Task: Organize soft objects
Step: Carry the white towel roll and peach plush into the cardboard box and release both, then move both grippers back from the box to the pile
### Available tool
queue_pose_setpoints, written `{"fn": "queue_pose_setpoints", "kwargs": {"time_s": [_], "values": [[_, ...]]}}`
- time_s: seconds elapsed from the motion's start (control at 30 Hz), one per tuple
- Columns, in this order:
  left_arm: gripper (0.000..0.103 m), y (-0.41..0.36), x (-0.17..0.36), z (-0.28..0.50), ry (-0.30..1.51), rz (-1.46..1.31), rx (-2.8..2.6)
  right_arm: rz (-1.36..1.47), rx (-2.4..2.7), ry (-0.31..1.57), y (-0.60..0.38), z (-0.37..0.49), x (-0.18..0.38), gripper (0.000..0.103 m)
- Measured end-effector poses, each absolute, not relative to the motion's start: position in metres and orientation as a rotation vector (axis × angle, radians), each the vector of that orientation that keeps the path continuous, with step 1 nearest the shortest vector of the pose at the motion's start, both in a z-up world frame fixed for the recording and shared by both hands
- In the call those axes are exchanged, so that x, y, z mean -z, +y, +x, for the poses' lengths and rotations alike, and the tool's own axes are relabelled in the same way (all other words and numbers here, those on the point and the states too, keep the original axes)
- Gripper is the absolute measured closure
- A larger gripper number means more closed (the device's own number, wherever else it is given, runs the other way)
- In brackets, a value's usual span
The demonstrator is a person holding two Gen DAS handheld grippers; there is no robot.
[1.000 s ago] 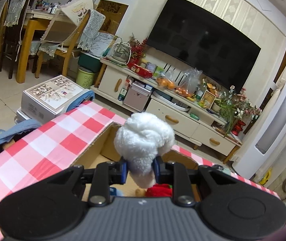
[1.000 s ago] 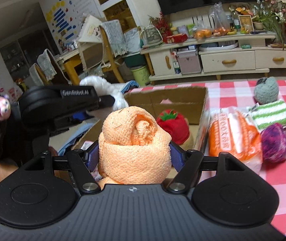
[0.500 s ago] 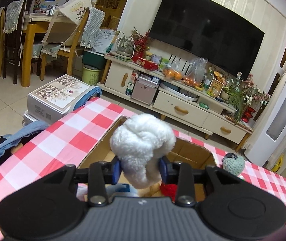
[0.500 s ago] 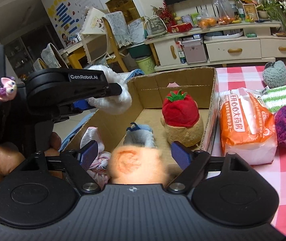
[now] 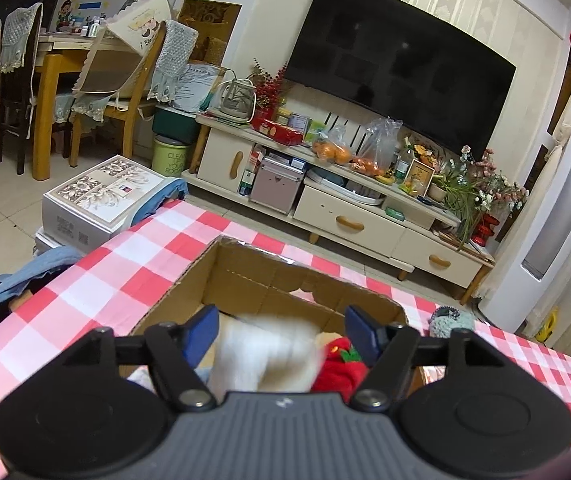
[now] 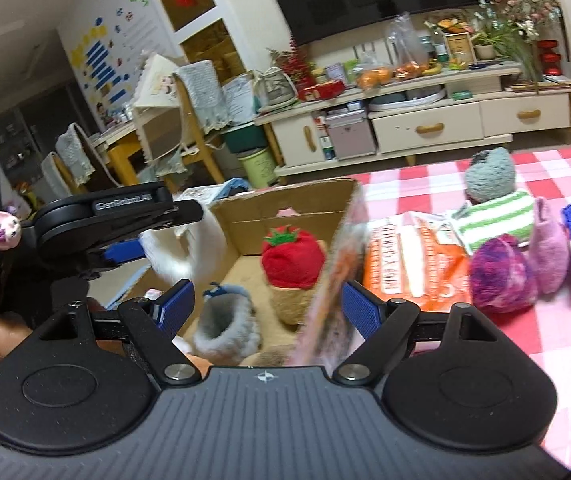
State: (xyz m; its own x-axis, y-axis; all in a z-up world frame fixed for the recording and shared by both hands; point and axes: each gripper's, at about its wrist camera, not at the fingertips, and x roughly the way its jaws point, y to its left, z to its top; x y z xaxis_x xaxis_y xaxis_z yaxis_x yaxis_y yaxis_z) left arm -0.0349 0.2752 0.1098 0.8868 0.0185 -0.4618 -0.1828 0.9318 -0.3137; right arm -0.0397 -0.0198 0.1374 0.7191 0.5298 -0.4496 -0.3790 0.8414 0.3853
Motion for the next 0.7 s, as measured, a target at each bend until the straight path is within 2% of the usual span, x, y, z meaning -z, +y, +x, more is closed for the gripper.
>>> {"fn": "queue_pose_setpoints", "kwargs": {"time_s": [0.4,0.53,0.7], "values": [[0.024,0.268,-0.112,-0.034,0.470,-0.353,-0.109,0.292,-0.439,0.572,-0.031,-0.050,-0.132,0.001],[0.016,0.260,-0.112,-0.033,0.468,-0.340,-0.106,0.282,-0.415,0.566,-0.031,-0.051,-0.131,0.001],[0.014,0.247,-0.114,-0.033,0.470,-0.326,-0.092,0.259,-0.397,0.550,-0.031,-0.052,-0.132,0.000]]}}
